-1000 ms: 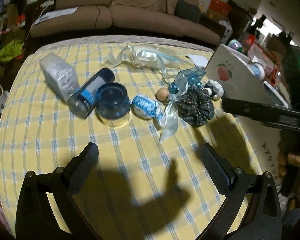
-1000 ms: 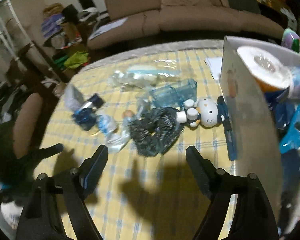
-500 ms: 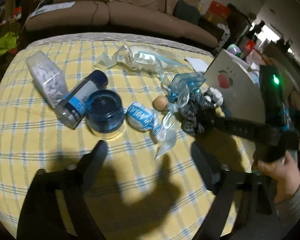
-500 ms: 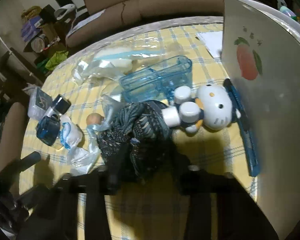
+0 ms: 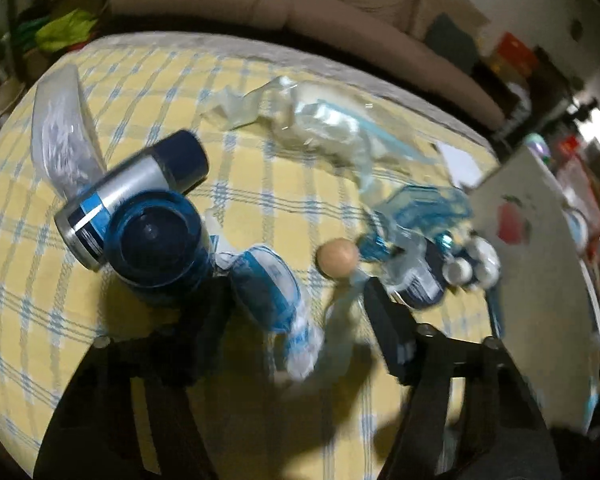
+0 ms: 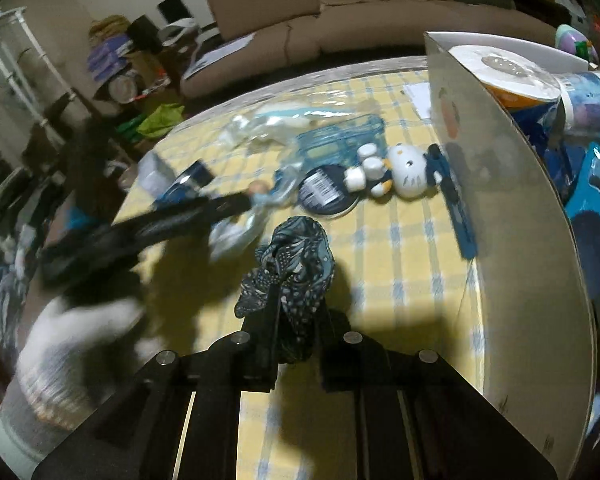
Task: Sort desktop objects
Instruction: 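Grasp the dark scrunchie with the right tool while the left tool grasps the blue candy, then carry the scrunchie and candy over the box and open both tools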
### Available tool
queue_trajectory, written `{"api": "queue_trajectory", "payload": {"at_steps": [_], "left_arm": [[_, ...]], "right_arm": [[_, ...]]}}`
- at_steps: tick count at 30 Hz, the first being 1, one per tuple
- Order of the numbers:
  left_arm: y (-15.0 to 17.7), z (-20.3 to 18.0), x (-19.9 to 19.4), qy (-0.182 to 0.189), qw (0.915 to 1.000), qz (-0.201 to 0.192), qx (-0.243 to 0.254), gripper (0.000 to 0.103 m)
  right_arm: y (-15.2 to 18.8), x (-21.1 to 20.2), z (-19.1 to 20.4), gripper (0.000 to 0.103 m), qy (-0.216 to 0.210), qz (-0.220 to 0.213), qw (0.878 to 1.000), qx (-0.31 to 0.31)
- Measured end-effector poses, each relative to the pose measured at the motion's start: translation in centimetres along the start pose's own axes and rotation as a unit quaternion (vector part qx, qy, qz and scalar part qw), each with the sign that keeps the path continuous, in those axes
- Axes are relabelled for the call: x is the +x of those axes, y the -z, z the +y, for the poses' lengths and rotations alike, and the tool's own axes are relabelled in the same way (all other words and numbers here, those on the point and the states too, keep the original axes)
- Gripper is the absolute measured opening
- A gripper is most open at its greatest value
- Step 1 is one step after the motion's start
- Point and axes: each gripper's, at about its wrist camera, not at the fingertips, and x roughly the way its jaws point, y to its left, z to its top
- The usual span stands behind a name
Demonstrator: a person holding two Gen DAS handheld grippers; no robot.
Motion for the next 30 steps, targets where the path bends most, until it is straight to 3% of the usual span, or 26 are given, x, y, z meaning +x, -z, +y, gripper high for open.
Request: {"api": "queue_trajectory", "payload": {"at_steps": [2, 3, 8, 17, 23, 30], "left_arm": [[-0.3, -0.1, 0.2, -0.01, 0.9999, -0.005, 0.001, 0.048], [-0.5, 0.1, 0.2, -0.012, 0.9999, -0.007, 0.002, 0.029], [-0.5, 1.4, -0.4, 0.012, 0.9999, 0.0, 0.007, 0.029], [0.0, 2.0, -7.0, 0.081, 0.9966, -0.014, 0.003, 0.029], [-0.9, -2.1, -12.4, 0.14, 0.9888, -0.032, 0.04, 0.029], [-1.2, -12.2, -16.1, 0.212, 0.9709, -0.032, 0.107, 0.029]], "right_arm": [[0.5, -0.4, 0.6, 0.012, -0.004, 0.001, 1.0, -0.011], [0.7, -0.5, 0.8, 0.012, -0.004, 0.002, 1.0, -0.016], [0.5, -2.6, 1.5, 0.012, -0.006, -0.013, 0.999, -0.034], [-2.2, -8.7, -0.3, 0.012, -0.013, -0.061, 0.998, -0.017], [-3.3, -13.3, -3.2, 0.012, -0.004, -0.089, 0.996, 0.001], [-4.6, -18.2, -7.8, 0.012, 0.016, -0.112, 0.993, 0.036]]}}
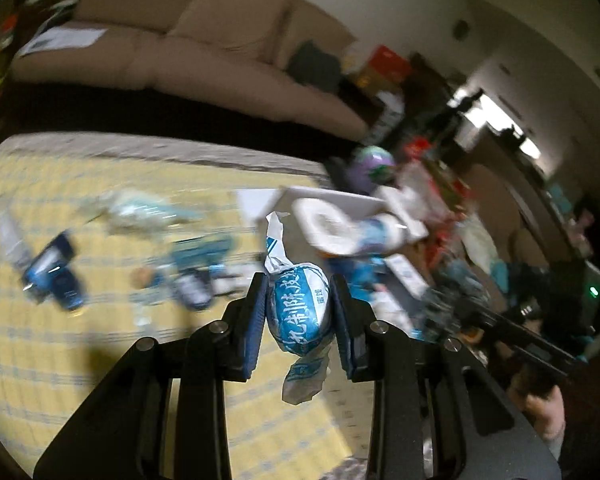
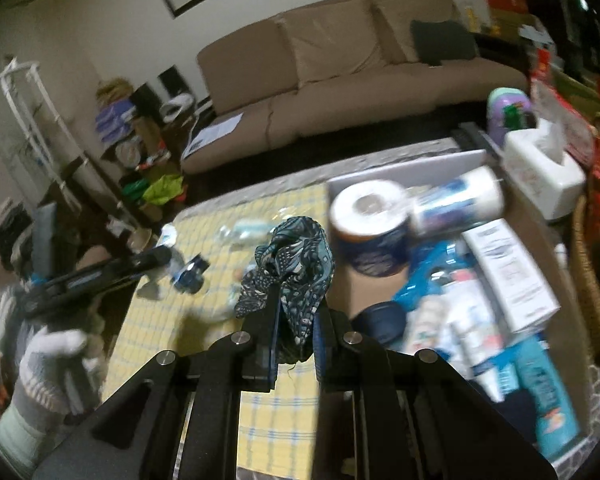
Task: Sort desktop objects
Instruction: 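Carry the scrunchie and candy over the box and open both tools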
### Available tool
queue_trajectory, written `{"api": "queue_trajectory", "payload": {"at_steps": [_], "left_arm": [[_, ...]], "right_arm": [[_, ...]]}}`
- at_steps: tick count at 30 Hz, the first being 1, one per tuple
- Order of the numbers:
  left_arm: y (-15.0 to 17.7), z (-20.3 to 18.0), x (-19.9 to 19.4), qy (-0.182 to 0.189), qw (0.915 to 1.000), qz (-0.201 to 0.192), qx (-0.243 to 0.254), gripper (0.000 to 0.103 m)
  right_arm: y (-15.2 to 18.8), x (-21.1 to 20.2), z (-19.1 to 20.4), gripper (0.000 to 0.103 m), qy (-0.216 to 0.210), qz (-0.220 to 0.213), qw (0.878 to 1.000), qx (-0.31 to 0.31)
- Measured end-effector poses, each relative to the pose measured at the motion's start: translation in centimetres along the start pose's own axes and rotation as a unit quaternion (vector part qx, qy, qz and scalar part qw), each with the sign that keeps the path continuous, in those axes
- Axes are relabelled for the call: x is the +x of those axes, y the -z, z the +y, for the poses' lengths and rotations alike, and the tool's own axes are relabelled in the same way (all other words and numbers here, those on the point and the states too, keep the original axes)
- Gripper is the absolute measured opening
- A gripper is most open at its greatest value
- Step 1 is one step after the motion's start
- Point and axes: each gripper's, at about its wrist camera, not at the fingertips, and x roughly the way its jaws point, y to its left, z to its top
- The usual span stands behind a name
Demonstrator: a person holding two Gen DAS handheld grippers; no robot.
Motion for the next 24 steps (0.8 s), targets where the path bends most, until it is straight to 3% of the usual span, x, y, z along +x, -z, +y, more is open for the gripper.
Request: {"api": "queue_trajectory", "payload": {"at_steps": [6, 14, 16, 18, 24], "left_arm": [[0.3, -6.4, 5.6, 0.018, 0.9989, 0.033, 0.029, 0.029], [0.5, -9.7, 13.5, -0.028, 0.9956, 0.07, 0.055, 0.029], [0.7, -9.4, 14.2, -0.043, 0.9952, 0.072, 0.052, 0.031], [0.7, -8.8, 14.0, -0.039, 0.9962, 0.066, 0.04, 0.047], [0.0, -6.2, 11.4, -0.042, 0.9979, 0.04, 0.028, 0.048]], "right_arm": [[-0.6, 0.0, -4.6, 0.012, 0.012, 0.013, 0.999, 0.044], [-1.5, 3.0, -8.4, 0.013, 0.018, 0.034, 0.996, 0.082], [-2.0, 3.7, -8.8, 0.013, 0.021, 0.036, 0.996, 0.082], [-2.3, 4.3, -9.2, 0.013, 0.022, 0.038, 0.996, 0.082], [-2.3, 7.3, -8.9, 0.013, 0.006, 0.059, 0.995, 0.084]]}}
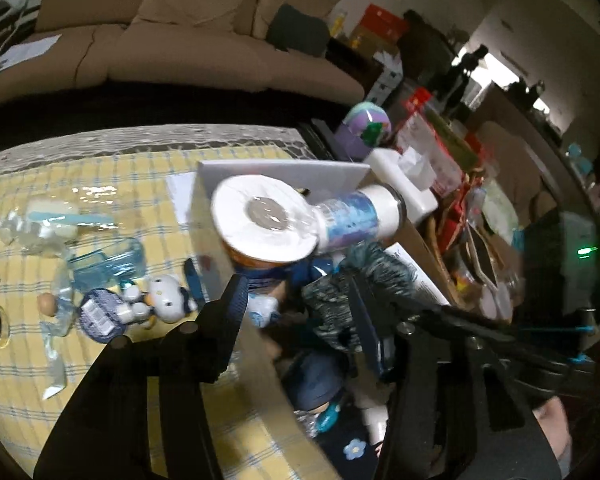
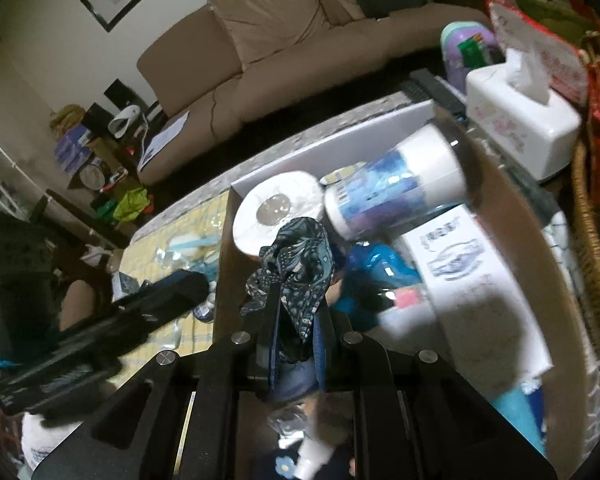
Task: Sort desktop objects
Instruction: 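Carry the scrunchie and candy over the box and open both tools, then withdraw both tools from the box back over the table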
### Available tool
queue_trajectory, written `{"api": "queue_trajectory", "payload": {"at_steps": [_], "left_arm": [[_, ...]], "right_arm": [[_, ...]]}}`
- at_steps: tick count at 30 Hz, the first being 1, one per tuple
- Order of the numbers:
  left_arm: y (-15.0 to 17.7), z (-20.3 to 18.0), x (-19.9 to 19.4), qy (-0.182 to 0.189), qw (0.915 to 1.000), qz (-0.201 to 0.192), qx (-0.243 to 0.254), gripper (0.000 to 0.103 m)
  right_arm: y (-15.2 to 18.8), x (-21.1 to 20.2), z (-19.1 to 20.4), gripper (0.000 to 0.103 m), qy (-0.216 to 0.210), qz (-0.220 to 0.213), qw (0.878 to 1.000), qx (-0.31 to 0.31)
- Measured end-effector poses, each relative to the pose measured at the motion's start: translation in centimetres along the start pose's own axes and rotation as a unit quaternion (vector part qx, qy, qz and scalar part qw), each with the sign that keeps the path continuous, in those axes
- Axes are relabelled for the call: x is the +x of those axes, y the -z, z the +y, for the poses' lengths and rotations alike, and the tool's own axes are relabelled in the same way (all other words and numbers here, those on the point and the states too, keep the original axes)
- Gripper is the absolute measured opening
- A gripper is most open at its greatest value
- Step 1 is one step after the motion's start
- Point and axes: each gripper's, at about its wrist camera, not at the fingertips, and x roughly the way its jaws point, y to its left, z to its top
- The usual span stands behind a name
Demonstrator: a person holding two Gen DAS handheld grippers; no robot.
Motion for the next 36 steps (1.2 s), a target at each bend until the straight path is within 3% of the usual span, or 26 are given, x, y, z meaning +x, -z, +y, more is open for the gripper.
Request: {"api": "queue_trajectory", "payload": {"at_steps": [4, 8, 10, 12, 15, 19, 21, 26, 28, 29, 31, 36], "left_arm": [[0.2, 2.0, -1.4, -0.01, 0.9999, -0.007, -0.008, 0.05], [0.7, 3.7, -2.3, -0.03, 0.9995, -0.005, -0.008, 0.056], [1.1, 4.4, -2.6, -0.041, 0.9991, -0.005, -0.007, 0.067], [1.4, 5.1, -2.8, -0.045, 0.999, -0.001, -0.008, 0.068], [2.1, 5.6, -3.1, -0.049, 0.9987, 0.004, -0.01, 0.068], [2.6, 5.5, -4.1, -0.055, 0.9985, 0.003, -0.005, 0.07], [2.9, 5.2, -4.7, -0.06, 0.9982, 0.002, 0.001, 0.078], [3.4, 4.9, -6.3, -0.077, 0.997, -0.005, 0.012, 0.083], [3.7, 5.0, -7.1, -0.083, 0.9964, -0.009, 0.013, 0.088], [3.8, 5.0, -7.5, -0.086, 0.9961, -0.012, 0.013, 0.096], [4.1, 5.3, -8.7, -0.095, 0.9951, -0.024, 0.013, 0.103], [4.8, 6.2, -11.2, -0.107, 0.9938, -0.031, 0.005, 0.103]], "right_arm": [[0.4, 3.2, 1.1, 0.016, -0.015, 0.037, 0.999, 0.004], [0.7, 5.2, 1.5, 0.021, 0.012, 0.064, 0.998, 0.009], [0.8, 4.9, 1.2, 0.038, 0.024, 0.058, 0.998, 0.018], [0.7, 4.3, 0.6, 0.06, 0.029, 0.051, 0.998, 0.033], [0.6, 3.1, 0.8, 0.062, 0.031, 0.036, 0.998, 0.032], [0.7, 1.6, 1.8, 0.075, 0.023, 0.028, 0.999, 0.021], [0.9, 1.0, 2.6, 0.078, 0.029, 0.025, 0.999, 0.004], [2.0, -0.3, 5.3, 0.091, 0.07, 0.017, 0.996, -0.053], [2.7, -0.9, 6.6, 0.1, 0.086, 0.011, 0.993, -0.078], [2.9, -1.1, 7.3, 0.102, 0.091, 0.006, 0.992, -0.086], [3.4, -1.8, 8.5, 0.103, 0.096, -0.003, 0.991, -0.098], [4.4, -3.0, 11.4, 0.103, 0.109, -0.017, 0.985, -0.136]]}}
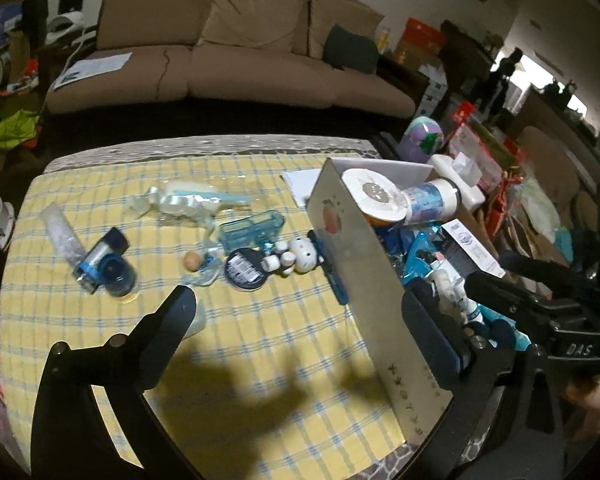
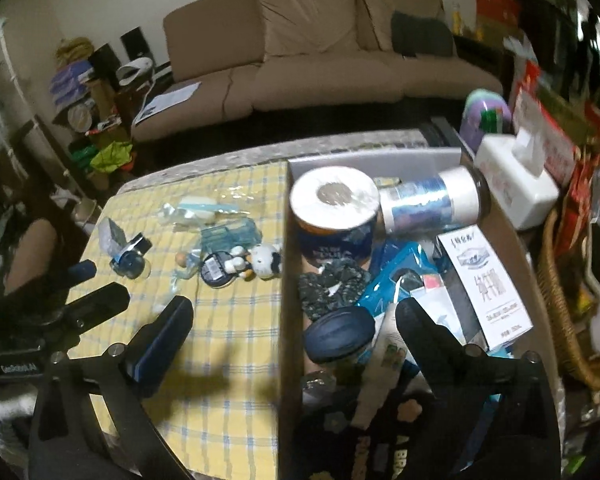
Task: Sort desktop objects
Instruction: 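Withdraw both tools from the box back over the table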
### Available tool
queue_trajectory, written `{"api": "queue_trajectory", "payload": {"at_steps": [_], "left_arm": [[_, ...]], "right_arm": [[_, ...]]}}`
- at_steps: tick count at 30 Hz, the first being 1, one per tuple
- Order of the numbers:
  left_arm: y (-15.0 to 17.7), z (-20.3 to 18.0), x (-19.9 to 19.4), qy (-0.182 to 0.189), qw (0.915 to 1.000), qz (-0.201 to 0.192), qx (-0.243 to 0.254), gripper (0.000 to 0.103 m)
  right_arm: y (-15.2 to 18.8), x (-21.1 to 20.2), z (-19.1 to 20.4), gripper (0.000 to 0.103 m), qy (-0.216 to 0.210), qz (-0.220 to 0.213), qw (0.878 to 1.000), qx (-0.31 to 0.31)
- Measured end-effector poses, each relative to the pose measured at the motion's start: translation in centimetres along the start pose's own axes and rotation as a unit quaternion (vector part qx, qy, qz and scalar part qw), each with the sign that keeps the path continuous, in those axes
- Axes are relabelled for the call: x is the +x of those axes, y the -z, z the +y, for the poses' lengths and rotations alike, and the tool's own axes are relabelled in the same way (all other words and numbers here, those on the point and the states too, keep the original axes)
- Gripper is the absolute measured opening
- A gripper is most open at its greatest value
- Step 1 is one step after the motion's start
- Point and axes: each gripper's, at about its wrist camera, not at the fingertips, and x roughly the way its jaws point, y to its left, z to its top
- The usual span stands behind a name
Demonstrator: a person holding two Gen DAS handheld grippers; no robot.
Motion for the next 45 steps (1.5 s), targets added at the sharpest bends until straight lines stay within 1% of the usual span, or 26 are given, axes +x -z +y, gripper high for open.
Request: {"api": "queue_trajectory", "payload": {"at_steps": [7, 10, 14, 17, 21, 24, 27, 30, 33, 35, 38, 40, 42, 45], "left_arm": [[1.1, 2.2, -2.8, -0.016, 0.9998, -0.011, 0.002, 0.103], [1.7, 3.1, -3.9, -0.03, 0.9994, -0.018, 0.008, 0.103], [2.7, 4.4, -5.0, -0.037, 0.9991, -0.018, 0.005, 0.103], [3.5, 5.7, -5.5, -0.044, 0.9989, -0.015, 0.0, 0.103], [4.4, 8.0, -6.3, -0.047, 0.9986, -0.019, -0.012, 0.103], [5.2, 10.1, -6.5, -0.049, 0.9983, -0.022, -0.021, 0.103], [6.0, 12.4, -5.8, -0.045, 0.9984, -0.018, -0.03, 0.103], [6.7, 14.4, -4.0, -0.041, 0.9986, -0.008, -0.033, 0.103], [7.4, 15.2, -1.9, -0.029, 0.9991, 0.003, -0.029, 0.103], [7.9, 15.3, -0.7, -0.03, 0.9992, 0.009, -0.026, 0.103], [8.7, 15.3, 1.4, -0.054, 0.9983, 0.017, -0.014, 0.103], [9.5, 15.3, 2.6, -0.074, 0.9971, 0.017, -0.008, 0.103], [10.2, 15.6, 3.5, -0.086, 0.9959, 0.023, -0.015, 0.103], [11.1, 16.0, 4.7, -0.095, 0.9946, 0.033, -0.028, 0.103]], "right_arm": [[0.3, -1.0, 3.0, 0.103, -0.006, -0.005, 1.0, -0.017], [0.4, -1.4, 4.2, 0.103, -0.005, -0.009, 1.0, -0.025], [0.8, -2.1, 6.0, 0.103, -0.006, -0.017, 0.999, -0.033], [1.2, -2.0, 7.3, 0.103, -0.011, -0.015, 0.999, -0.039], [1.7, -1.6, 8.5, 0.103, -0.018, -0.013, 0.999, -0.044], [2.0, -0.9, 9.0, 0.103, -0.032, -0.015, 0.999, -0.038], [2.2, 0.5, 9.2, 0.103, -0.049, -0.014, 0.998, -0.03], [2.5, 2.4, 9.3, 0.103, -0.066, -0.007, 0.997, -0.025], [3.4, 4.9, 10.1, 0.103, -0.088, 0.002, 0.995, -0.042], [4.4, 6.6, 10.9, 0.103, -0.086, 0.008, 0.994, -0.062], [5.9, 9.5, 11.7, 0.103, -0.075, 0.024, 0.994, -0.081], [6.9, 11.4, 11.8, 0.103, -0.065, 0.034, 0.994, -0.081], [7.7, 12.5, 11.7, 0.103, -0.059, 0.038, 0.995, -0.077], [8.7, 14.1, 11.3, 0.103, -0.046, 0.043, 0.996, -0.069]]}}
